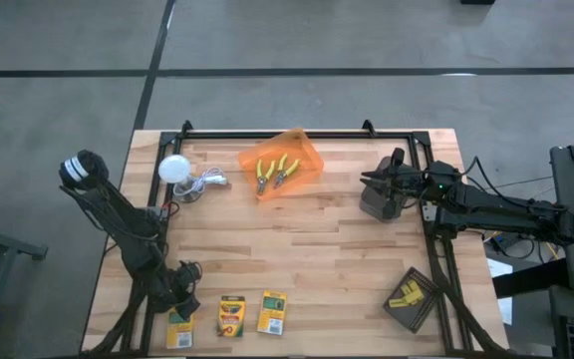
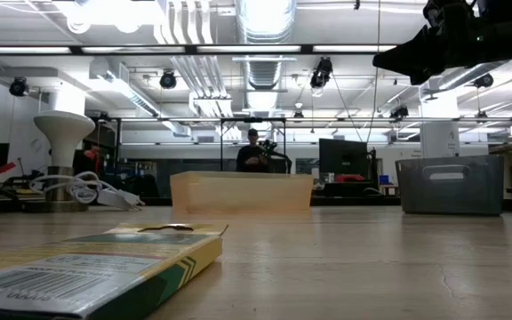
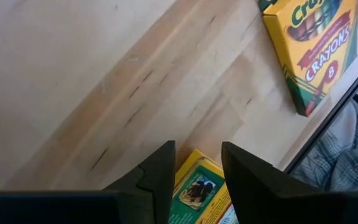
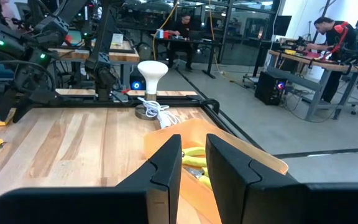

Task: Pick & Place School Supplies
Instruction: Put the crayon box into the light black bin

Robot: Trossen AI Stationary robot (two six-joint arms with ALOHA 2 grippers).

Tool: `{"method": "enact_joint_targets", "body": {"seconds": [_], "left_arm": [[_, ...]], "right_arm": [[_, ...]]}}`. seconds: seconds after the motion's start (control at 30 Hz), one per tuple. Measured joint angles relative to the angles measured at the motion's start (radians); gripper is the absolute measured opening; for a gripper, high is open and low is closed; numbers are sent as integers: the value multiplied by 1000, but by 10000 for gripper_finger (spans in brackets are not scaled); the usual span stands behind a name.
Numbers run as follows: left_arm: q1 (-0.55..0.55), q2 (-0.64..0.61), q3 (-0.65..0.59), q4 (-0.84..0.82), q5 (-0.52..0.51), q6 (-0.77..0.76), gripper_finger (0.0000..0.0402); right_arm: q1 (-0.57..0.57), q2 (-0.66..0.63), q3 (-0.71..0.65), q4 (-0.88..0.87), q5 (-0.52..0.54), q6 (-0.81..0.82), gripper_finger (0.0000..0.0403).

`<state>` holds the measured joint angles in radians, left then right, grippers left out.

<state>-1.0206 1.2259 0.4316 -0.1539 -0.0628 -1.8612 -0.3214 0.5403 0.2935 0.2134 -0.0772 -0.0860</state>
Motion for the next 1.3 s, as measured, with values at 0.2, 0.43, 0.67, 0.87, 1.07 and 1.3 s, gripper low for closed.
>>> {"method": "enact_joint_targets", "body": {"seconds": [0.2,0.43,0.67,0.87,1.07,1.3], "left_arm": [[0,0,-9,0,23,1,131],[0,-1,-11,-1,64,9,128],[0,-1,-11,0,82,9,128],[0,-1,-11,0,86,9,107],[0,-2,-11,-2,88,6,55],[0,-2,-11,-2,81,4,7]], "right_arm": [[0,0,0,0,0,0,68],[0,0,0,0,0,0,68],[0,0,0,0,0,0,68],[0,0,0,0,0,0,68],[0,0,0,0,0,0,68],[0,0,0,0,0,0,68]]}}
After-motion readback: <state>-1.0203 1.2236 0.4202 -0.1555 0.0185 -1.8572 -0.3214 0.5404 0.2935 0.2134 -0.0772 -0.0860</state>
